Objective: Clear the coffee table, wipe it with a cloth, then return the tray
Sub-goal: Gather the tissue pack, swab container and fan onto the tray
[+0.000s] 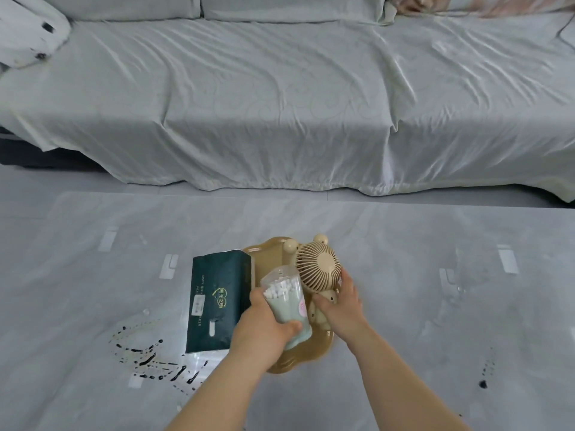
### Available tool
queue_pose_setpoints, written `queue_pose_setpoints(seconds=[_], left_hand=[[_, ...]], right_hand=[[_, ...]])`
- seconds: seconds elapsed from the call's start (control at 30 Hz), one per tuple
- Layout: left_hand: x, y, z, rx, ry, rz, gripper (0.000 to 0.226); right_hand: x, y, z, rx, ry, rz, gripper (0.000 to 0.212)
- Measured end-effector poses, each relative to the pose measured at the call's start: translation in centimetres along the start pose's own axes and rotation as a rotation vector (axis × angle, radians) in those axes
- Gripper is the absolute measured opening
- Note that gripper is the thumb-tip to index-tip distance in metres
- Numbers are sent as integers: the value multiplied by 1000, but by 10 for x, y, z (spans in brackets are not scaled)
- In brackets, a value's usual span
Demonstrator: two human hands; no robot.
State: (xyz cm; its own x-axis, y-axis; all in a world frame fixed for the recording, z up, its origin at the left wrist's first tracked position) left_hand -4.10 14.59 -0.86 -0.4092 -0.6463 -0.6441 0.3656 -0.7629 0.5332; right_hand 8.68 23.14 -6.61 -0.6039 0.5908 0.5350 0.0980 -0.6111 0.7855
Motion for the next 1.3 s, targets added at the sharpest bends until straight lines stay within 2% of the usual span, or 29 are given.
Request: queue_pose_setpoints(seconds=[0.3, 0.63, 0.87, 0.97, 1.1, 1.17, 1.23, 1.3], left_hand=[[-4, -15, 4, -142, -13, -84, 78], [-4, -12, 2, -275, 24, -109, 62], [-10, -2, 0, -318, -190, -149, 61], [-14, -1, 3, -315, -197, -194, 58], [-22, 5, 23, -388, -94, -351, 50], [-18, 13, 49, -559, 34, -441, 37], [6, 17, 77, -751, 231, -354, 33], [39, 10, 91, -785, 359, -163, 36]], right_hand=[[-2, 0, 2, 120, -151, -8, 61], [-6, -6, 0, 188, -334, -7, 54], [-11, -12, 0, 185, -359, -30, 49], [-12, -12, 1, 191, -371, -40, 48], [-13, -12, 2, 206, -379, -49, 47], [-14, -13, 4, 198, -369, -62, 44], [-16, -15, 6, 195, -371, -75, 42], [-16, -15, 4, 204, -380, -84, 44]])
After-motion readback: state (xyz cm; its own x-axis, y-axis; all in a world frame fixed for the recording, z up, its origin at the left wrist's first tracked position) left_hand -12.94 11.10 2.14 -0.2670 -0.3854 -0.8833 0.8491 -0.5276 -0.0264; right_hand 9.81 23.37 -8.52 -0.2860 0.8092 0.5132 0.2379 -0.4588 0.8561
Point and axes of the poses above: each hand's wrist, its own y-axis away from the middle knuckle, its own z-axis out of the back of the hand, x = y × z, the point moved 7 cm from there along -y, towards the middle knuckle, and after that the axes turned 15 degrees about -z, right-handed, at the moved point
